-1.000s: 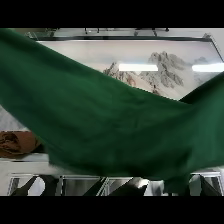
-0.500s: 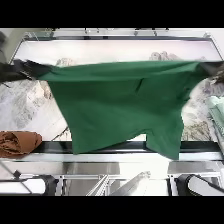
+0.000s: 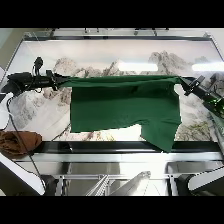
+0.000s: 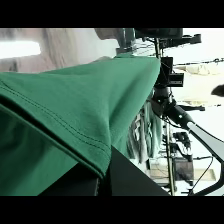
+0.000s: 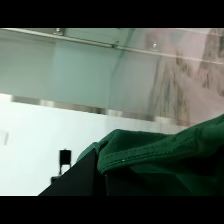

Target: Fold the shirts.

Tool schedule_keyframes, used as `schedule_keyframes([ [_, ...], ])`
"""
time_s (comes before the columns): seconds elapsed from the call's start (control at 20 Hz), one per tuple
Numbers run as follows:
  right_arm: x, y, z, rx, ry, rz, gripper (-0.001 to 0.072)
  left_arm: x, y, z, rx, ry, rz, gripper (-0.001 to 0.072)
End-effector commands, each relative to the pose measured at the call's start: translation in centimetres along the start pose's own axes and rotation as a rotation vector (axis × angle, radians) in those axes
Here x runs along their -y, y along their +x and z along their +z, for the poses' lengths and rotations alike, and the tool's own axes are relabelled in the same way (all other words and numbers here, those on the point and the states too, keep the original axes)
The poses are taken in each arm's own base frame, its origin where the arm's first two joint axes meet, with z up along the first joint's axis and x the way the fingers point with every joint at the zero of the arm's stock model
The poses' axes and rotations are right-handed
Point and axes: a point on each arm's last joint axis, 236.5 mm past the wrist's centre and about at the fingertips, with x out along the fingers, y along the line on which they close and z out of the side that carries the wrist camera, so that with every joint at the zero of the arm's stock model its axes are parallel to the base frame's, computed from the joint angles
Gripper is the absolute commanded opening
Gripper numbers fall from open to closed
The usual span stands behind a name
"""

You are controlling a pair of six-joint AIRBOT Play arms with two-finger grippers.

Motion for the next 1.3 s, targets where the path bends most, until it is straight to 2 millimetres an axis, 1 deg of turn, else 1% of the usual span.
schedule_keyframes([
  [0.0, 0.2, -1.0, -1.0, -0.066, 0.005, 0.045, 0.0026, -1.1, 1.1, 0.2, -0.041, -0.006, 0.039, 0.0023],
  [0.1, 1.7, -1.8, -3.4, -0.172, 0.001, -0.018, 0.0026, -3.2, 1.2, -1.7, -0.115, -0.058, 0.128, 0.0023],
  [0.2, 3.2, -2.3, -5.8, -0.278, -0.017, -0.086, 0.0026, -4.3, 1.6, -3.6, -0.168, -0.095, 0.159, 0.0023],
  [0.25, 3.5, -2.2, -6.2, -0.293, -0.043, -0.096, 0.0027, -4.6, 2.0, -4.2, -0.178, -0.111, 0.157, 0.0023],
  [0.35, 3.8, -1.7, -5.7, -0.276, -0.098, -0.123, 0.0026, -5.5, 2.5, -5.1, -0.180, -0.145, 0.162, 0.0023],
  [0.5, 3.3, -1.1, -4.6, -0.250, -0.218, -0.195, 0.0026, -6.2, 2.8, -6.2, -0.191, -0.168, 0.159, 0.0023],
  [0.6, 4.2, -2.0, -3.9, -0.245, -0.306, -0.337, 0.0026, -6.3, 2.8, -6.3, -0.190, -0.170, 0.160, 0.0022],
  [0.7, 5.9, -3.9, -4.4, -0.292, -0.352, -0.491, 0.0026, -6.2, 2.8, -6.3, -0.192, -0.171, 0.159, 0.0022],
  [0.75, 6.9, -4.8, -4.8, -0.318, -0.352, -0.548, 0.0025, -6.1, 3.0, -6.4, -0.198, -0.170, 0.157, 0.0022],
  [0.8, 7.4, -5.2, -5.3, -0.339, -0.348, -0.569, 0.0026, -6.1, 3.1, -6.5, -0.203, -0.169, 0.157, 0.0022],
  [0.9, 8.0, -5.2, -5.8, -0.339, -0.342, -0.577, 0.0026, -5.9, 3.7, -6.8, -0.215, -0.165, 0.156, 0.0021],
  [1.05, 8.5, -4.1, -6.6, -0.355, -0.365, -0.595, 0.0027, -5.7, 3.9, -7.0, -0.226, -0.171, 0.152, 0.0025],
  [1.1, 8.6, -3.6, -6.9, -0.361, -0.372, -0.597, 0.0028, -5.5, 3.9, -7.2, -0.233, -0.174, 0.147, 0.0055],
  [1.15, 8.5, -3.3, -7.1, -0.368, -0.375, -0.595, 0.0035, -5.2, 3.8, -7.6, -0.252, -0.187, 0.134, 0.0314],
  [1.2, 8.3, -3.4, -7.2, -0.369, -0.366, -0.604, 0.0120, -4.8, 3.6, -8.1, -0.271, -0.205, 0.120, 0.0528],
  [1.25, 8.1, -3.9, -7.1, -0.372, -0.358, -0.627, 0.0187, -4.3, 3.2, -8.4, -0.288, -0.241, 0.104, 0.0672],
])
